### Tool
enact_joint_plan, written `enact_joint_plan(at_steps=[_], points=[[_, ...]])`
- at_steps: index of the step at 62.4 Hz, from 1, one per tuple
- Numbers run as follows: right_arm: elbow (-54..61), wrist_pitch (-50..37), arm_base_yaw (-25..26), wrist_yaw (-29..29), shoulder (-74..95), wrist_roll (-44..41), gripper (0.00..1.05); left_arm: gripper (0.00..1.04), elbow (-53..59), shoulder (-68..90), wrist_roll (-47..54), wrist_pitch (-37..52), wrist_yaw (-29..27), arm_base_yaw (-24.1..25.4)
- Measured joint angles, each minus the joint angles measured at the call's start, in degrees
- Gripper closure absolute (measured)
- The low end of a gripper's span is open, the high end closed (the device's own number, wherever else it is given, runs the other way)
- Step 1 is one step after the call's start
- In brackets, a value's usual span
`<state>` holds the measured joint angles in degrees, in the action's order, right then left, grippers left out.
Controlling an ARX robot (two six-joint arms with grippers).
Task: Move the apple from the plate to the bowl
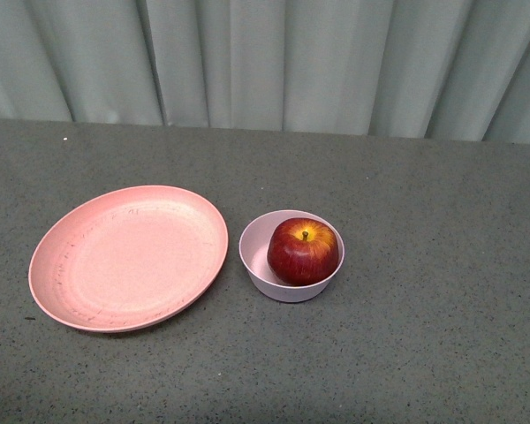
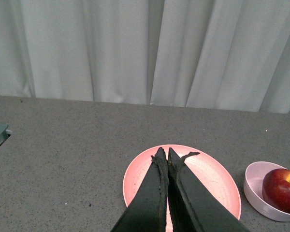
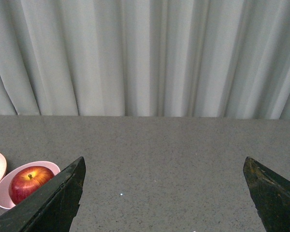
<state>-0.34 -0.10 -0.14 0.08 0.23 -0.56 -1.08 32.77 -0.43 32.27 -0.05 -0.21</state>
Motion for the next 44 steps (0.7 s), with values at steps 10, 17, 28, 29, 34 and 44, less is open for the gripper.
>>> enact_joint_plan(at_steps=[10, 17, 28, 29, 34, 44], points=[[0.0, 0.0, 0.0, 0.0, 0.0, 0.0, 0.09, 1.01, 0.0, -5.55, 0.0, -5.18, -0.02, 0.04], [0.0, 0.02, 0.0, 0.0, 0.0, 0.0, 0.09, 1.01, 0.0, -8.9, 0.0, -8.33, -0.02, 0.04], [0.0, 0.02, 0.0, 0.0, 0.0, 0.0, 0.09, 1.01, 0.02, -13.53, 0.0, -12.83, 0.0, 0.04], [0.0, 0.0, 0.0, 0.0, 0.0, 0.0, 0.09, 1.01, 0.02, -13.77, 0.0, -13.07, 0.0, 0.04], [0.0, 0.02, 0.0, 0.0, 0.0, 0.0, 0.09, 1.01, 0.02, -15.52, 0.0, -14.82, -0.02, 0.04], [0.0, 0.02, 0.0, 0.0, 0.0, 0.0, 0.09, 1.01, 0.02, -19.12, 0.0, -18.36, -0.02, 0.04]])
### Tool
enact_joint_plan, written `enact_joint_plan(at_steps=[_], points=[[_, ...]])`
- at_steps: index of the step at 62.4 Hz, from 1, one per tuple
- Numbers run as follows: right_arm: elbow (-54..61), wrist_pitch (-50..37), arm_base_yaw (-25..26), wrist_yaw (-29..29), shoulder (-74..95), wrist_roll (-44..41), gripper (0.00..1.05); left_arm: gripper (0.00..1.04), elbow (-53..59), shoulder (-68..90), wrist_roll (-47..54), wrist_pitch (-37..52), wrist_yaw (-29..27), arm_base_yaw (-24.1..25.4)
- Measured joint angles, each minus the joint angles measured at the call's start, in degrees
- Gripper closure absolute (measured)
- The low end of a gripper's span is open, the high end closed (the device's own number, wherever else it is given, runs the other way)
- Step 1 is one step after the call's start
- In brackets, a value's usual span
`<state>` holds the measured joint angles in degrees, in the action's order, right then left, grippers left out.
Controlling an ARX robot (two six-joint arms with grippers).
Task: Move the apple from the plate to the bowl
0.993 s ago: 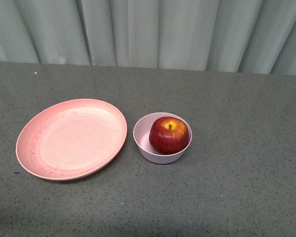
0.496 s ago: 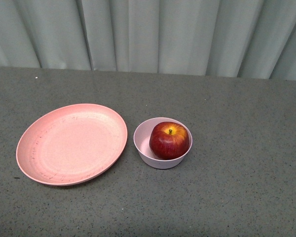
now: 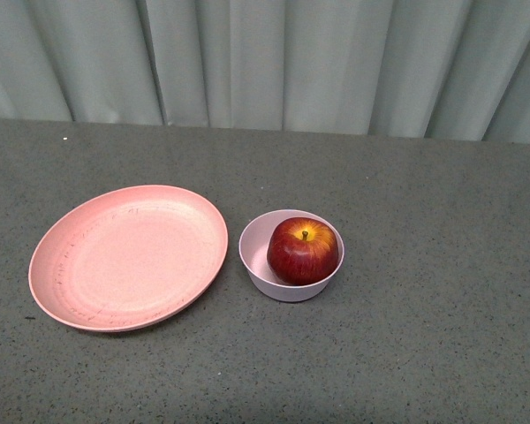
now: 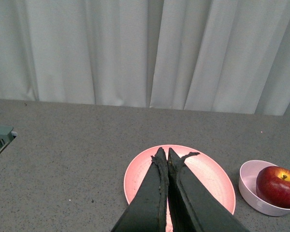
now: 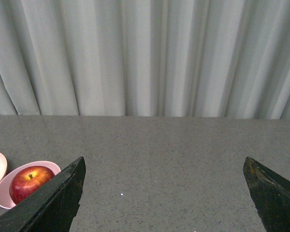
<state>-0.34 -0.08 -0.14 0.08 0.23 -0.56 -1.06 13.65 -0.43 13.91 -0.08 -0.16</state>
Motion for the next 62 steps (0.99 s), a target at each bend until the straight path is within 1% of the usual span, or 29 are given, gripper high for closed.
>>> enact_joint_plan(at_steps=[15, 20, 22, 39, 44, 50, 54, 62], points=[[0.0, 0.0, 0.0, 0.0, 0.0, 0.0, 0.09, 1.01, 0.0, -3.65, 0.0, -3.69, 0.02, 0.02], [0.0, 0.0, 0.0, 0.0, 0.0, 0.0, 0.09, 1.01, -0.02, -10.08, 0.0, -12.09, 0.07, 0.02], [0.0, -0.02, 0.0, 0.0, 0.0, 0.0, 0.09, 1.01, -0.02, -11.85, 0.0, -13.25, 0.07, 0.02], [0.0, -0.02, 0.0, 0.0, 0.0, 0.0, 0.09, 1.0, -0.02, -13.33, -0.04, -13.79, 0.09, 0.02], [0.0, -0.02, 0.0, 0.0, 0.0, 0.0, 0.09, 0.84, -0.02, -13.35, 0.0, -13.79, 0.09, 0.02], [0.0, -0.02, 0.0, 0.0, 0.0, 0.0, 0.09, 0.57, -0.02, -13.35, 0.0, -13.79, 0.09, 0.02], [0.0, 0.0, 0.0, 0.0, 0.0, 0.0, 0.09, 0.43, -0.02, -13.35, 0.0, -13.79, 0.09, 0.02], [0.0, -0.02, 0.0, 0.0, 0.0, 0.0, 0.09, 0.22, -0.02, -13.35, 0.0, -13.79, 0.09, 0.02]])
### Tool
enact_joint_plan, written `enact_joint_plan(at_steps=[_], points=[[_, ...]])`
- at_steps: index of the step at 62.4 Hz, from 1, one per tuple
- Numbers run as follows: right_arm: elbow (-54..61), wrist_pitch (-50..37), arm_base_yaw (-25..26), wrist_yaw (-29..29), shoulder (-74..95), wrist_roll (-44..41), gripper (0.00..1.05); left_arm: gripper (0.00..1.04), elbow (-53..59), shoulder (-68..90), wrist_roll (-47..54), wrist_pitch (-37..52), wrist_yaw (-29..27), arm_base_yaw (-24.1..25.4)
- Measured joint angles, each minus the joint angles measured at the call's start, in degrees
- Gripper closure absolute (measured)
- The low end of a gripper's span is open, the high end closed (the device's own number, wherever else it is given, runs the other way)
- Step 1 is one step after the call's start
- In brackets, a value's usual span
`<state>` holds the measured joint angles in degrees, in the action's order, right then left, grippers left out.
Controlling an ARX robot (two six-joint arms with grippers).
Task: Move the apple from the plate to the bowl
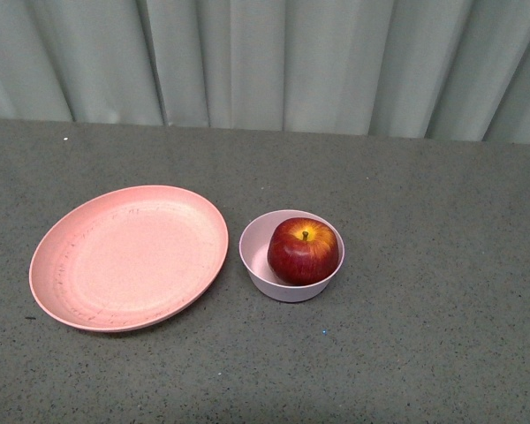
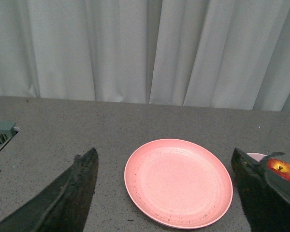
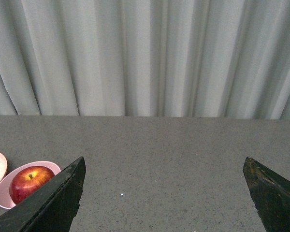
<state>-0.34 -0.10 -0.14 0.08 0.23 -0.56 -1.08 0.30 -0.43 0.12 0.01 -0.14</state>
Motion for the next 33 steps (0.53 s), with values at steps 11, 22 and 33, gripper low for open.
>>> enact_joint_plan(at_steps=[11, 22, 33], points=[[0.0, 0.0, 0.0, 0.0, 0.0, 0.0, 0.09, 0.07, 0.0, 0.0, 0.13, 0.0, 0.0, 0.0], [0.0, 0.0, 0.0, 0.0, 0.0, 0.0, 0.09, 0.07, 0.0, 0.0, 0.13, 0.0, 0.0, 0.0], [0.0, 0.02, 0.0, 0.0, 0.0, 0.0, 0.09, 0.07, 0.0, 0.0, 0.13, 0.0, -0.02, 0.0]])
